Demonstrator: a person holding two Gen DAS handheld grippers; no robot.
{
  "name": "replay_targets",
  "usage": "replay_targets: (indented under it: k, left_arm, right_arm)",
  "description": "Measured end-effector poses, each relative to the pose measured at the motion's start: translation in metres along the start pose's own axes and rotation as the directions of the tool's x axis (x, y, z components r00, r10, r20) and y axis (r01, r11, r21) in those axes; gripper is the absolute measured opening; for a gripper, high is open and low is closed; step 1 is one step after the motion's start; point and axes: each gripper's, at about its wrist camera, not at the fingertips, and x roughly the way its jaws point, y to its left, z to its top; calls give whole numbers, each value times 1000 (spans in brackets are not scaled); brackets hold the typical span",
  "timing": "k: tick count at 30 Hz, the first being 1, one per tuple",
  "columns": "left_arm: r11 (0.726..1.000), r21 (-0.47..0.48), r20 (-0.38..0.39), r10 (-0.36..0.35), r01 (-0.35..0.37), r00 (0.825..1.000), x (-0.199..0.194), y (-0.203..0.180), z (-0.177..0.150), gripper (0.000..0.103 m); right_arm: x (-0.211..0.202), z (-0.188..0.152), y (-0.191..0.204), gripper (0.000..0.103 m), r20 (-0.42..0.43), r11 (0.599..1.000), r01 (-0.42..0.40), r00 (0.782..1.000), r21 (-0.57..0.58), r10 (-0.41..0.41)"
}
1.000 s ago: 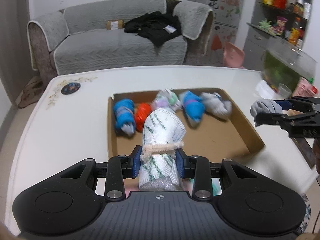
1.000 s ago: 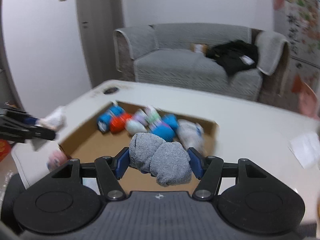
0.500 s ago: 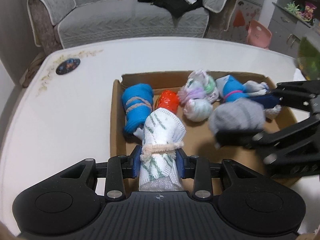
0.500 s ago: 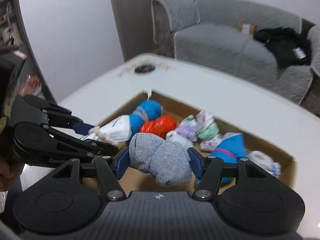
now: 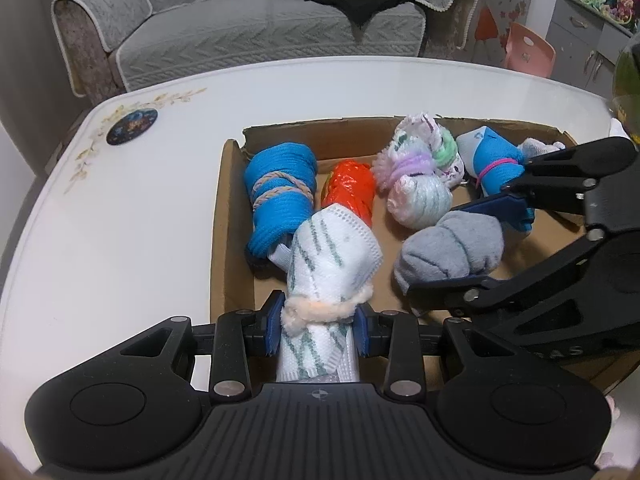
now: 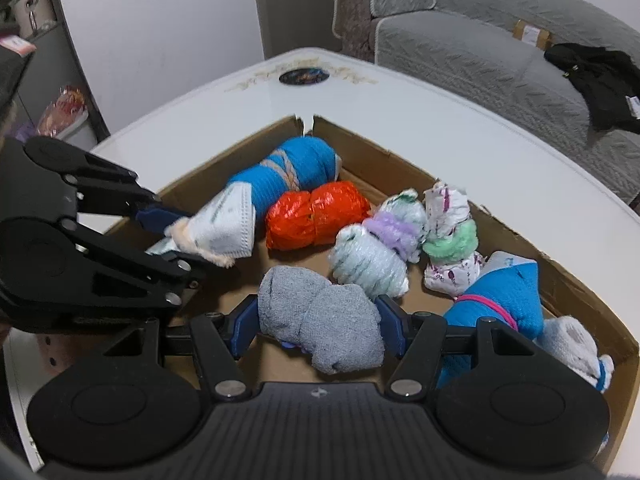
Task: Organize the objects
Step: 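Carry both rolls into the tray and lower them beside the blue roll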
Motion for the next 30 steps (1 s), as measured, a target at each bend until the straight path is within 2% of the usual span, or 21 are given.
replay_targets:
  k: [6, 11, 14, 22, 25, 30]
  left_arm:
    - [1000, 20, -5, 14, -13, 1000, 0, -4, -2, 45]
    - [999, 25, -5, 20, -20, 1000, -2, -7, -2, 54]
    - [999, 31, 0, 30, -30, 1000, -5, -9, -1, 61]
    - [999, 23, -8, 26, -26, 1000, -11, -13, -4, 67]
    - [998, 33, 1, 52, -52, 999, -17, -15, -7, 74]
    - [998, 37, 0, 56, -56, 998, -25, -17, -14, 74]
  right_arm:
    - [3, 0, 2, 61, -33, 999, -4, 999, -49, 3]
    - [-2, -3, 3, 62, -38, 998, 13, 999, -62, -15]
    - [-7, -5, 2, 67, -38, 997, 28, 999, -65, -31]
    - [-12, -8, 1, 70, -37, 997, 38, 998, -68, -40]
    - [-16, -11, 1, 72, -28, 998, 28, 999, -60, -30]
    - [-20, -14, 6, 75, -24, 997, 14, 1000, -71, -16]
